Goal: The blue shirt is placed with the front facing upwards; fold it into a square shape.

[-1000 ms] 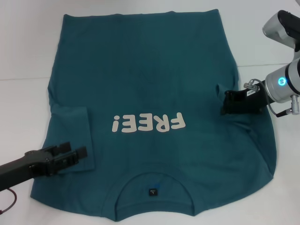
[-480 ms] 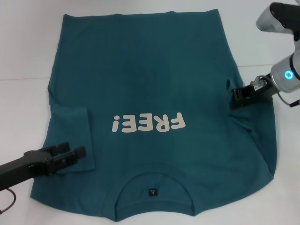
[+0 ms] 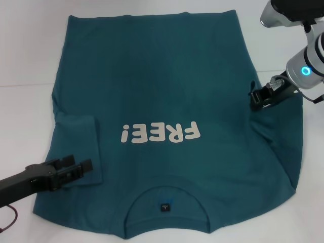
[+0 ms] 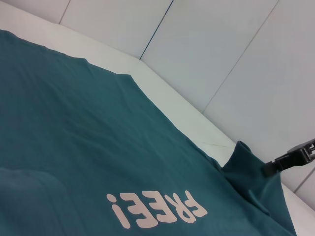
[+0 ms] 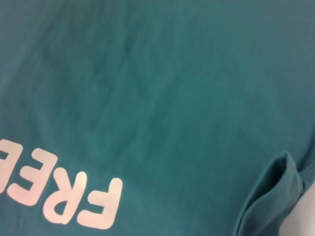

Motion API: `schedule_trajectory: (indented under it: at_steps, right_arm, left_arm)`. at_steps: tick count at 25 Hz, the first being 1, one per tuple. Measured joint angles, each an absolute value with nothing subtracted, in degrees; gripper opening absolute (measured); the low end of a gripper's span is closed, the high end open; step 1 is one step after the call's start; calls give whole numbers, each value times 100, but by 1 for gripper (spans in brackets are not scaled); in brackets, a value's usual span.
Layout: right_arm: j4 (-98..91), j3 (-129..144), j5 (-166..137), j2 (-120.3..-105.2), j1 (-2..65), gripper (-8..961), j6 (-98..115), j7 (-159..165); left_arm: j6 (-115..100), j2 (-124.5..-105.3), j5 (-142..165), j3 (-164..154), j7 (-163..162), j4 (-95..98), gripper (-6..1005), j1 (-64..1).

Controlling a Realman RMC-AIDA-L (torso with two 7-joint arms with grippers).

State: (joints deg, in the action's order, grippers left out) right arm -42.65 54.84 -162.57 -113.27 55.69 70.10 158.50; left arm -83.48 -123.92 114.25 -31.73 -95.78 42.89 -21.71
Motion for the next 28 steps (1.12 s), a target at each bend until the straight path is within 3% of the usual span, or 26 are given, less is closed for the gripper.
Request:
schedule_trajectory:
  at_steps: [14, 28]
  right_arm:
    - [-4220, 5625, -16790, -11472, 5924, 37, 6998, 16632]
    - [-4171, 5625, -16793, -11479, 6003, 55, 7053, 16945]
  left_arm:
    - [-8321, -12392, 11426, -3173, -9580, 4289, 751, -2180]
    - [-8270, -12392, 11426, -3173, -9580, 4289, 750, -2180]
